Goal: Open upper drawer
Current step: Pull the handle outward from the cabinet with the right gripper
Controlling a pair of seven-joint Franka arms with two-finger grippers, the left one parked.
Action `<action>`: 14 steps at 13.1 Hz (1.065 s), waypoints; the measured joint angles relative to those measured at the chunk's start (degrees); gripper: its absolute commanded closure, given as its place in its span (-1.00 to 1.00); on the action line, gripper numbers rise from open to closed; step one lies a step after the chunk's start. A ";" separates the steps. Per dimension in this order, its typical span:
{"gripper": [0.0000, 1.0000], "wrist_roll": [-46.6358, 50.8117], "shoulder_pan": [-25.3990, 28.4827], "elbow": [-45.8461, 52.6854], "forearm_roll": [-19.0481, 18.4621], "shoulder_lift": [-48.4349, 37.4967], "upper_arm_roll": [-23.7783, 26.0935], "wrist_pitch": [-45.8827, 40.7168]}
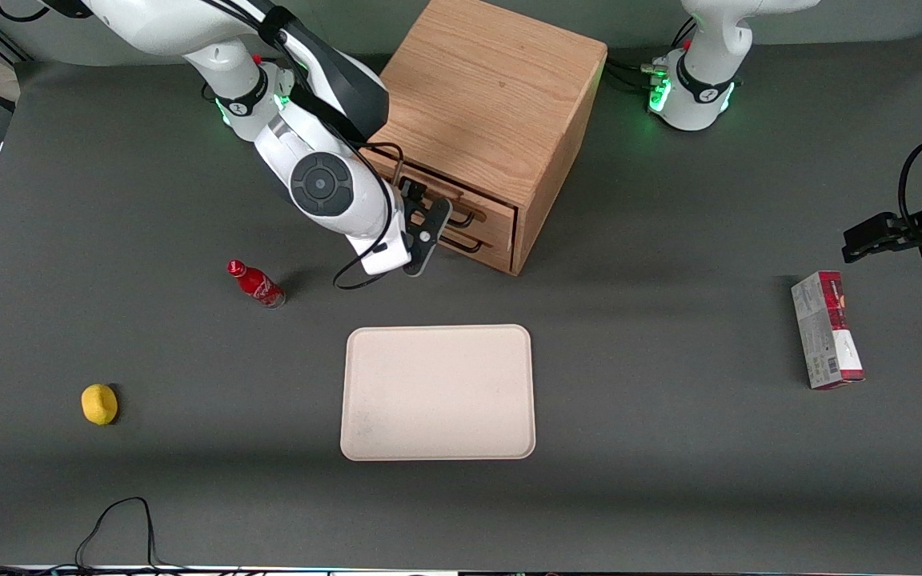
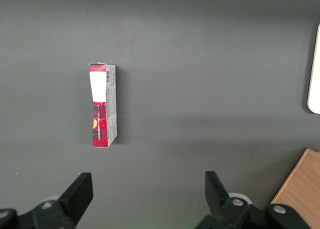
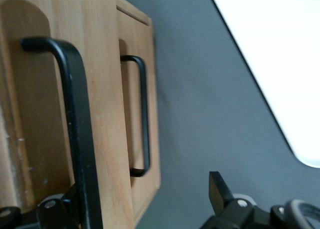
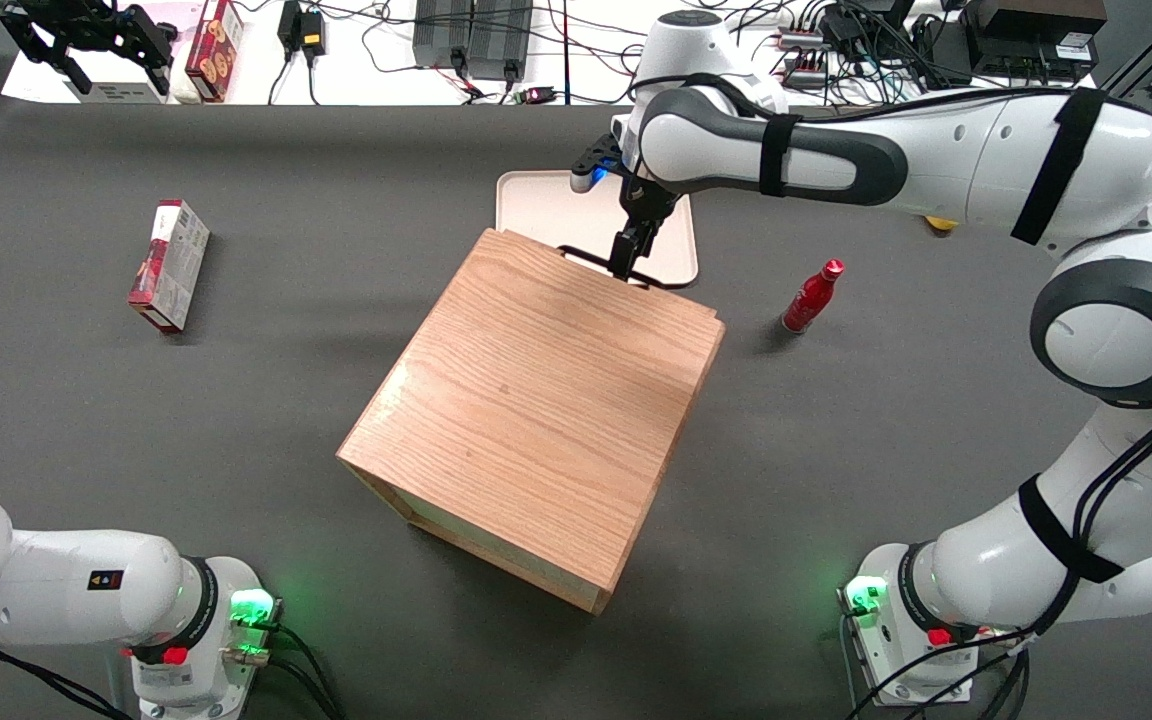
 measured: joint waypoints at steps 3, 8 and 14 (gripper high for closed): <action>-1.00 -0.25 -0.66 0.89 -2.79 1.01 -0.29 0.64; -1.00 -4.56 -0.80 5.22 -3.19 2.95 -4.61 0.68; -1.00 -8.56 -0.84 9.98 -3.18 5.34 -8.49 0.64</action>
